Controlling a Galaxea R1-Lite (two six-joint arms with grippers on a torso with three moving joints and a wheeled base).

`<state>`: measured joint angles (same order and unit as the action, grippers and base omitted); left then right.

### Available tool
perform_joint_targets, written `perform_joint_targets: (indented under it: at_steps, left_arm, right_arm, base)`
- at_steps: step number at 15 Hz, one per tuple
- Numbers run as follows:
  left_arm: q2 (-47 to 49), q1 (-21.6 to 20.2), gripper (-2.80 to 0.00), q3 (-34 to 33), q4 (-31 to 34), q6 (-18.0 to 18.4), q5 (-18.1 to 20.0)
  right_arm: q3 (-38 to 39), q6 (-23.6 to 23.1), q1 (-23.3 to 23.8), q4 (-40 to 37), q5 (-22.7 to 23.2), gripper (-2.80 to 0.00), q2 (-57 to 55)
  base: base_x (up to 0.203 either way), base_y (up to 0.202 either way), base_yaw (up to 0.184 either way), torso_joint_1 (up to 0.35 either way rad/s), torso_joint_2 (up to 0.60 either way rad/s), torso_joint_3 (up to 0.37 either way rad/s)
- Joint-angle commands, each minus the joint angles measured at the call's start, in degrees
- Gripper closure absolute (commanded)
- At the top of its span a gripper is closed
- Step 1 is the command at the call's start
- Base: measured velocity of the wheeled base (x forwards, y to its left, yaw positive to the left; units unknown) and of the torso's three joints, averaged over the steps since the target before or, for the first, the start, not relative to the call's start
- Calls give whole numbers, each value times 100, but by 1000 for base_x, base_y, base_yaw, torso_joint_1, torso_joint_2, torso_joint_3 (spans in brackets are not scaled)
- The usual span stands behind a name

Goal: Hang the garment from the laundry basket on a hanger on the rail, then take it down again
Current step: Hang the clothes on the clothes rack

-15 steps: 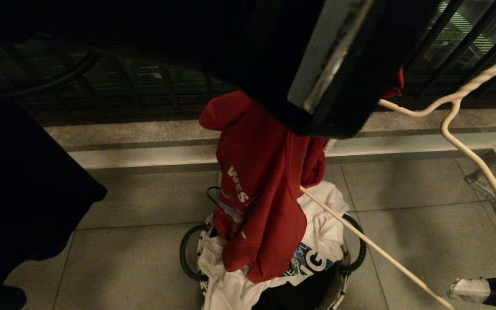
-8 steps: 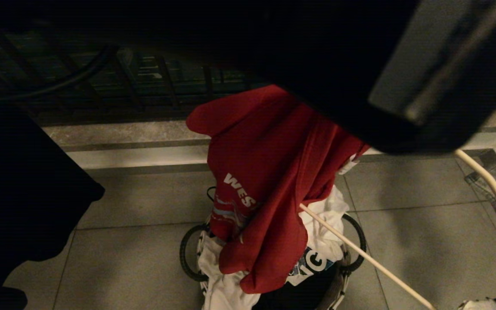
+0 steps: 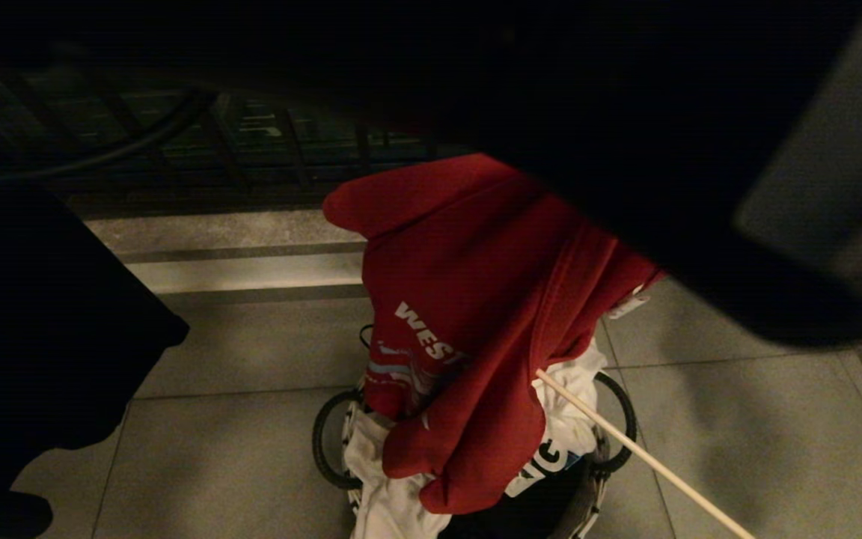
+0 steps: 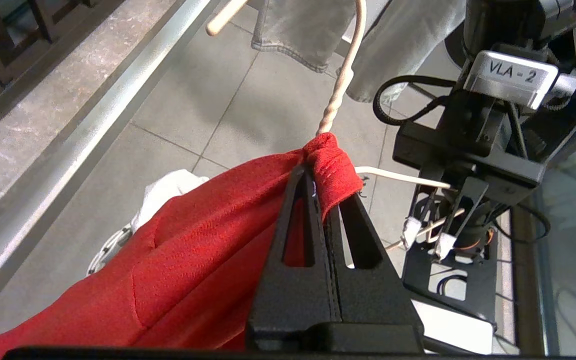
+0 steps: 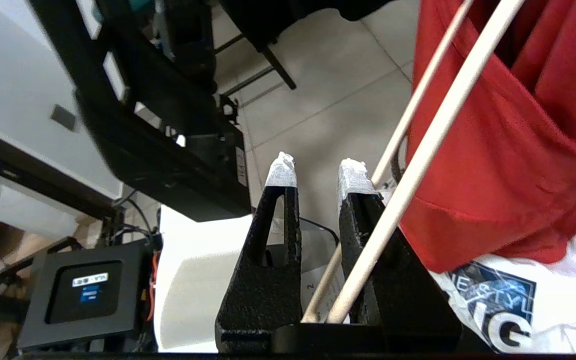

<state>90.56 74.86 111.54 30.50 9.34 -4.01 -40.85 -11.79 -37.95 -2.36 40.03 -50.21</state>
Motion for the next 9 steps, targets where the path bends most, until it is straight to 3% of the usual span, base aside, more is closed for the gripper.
perform_joint_targets:
  at_steps: [1,9]
  left_arm:
    - [49,11,0,-1,17,60,-3]
    - [5,195,0,-1,17,138,-12]
  right_arm:
    - [-11,-8,-2,-1,82,0,22]
    - [-46,151,-2,8,181,0,293]
  base:
    - [0,0,0,0,0,0]
    - [0,0,0,0,0,0]
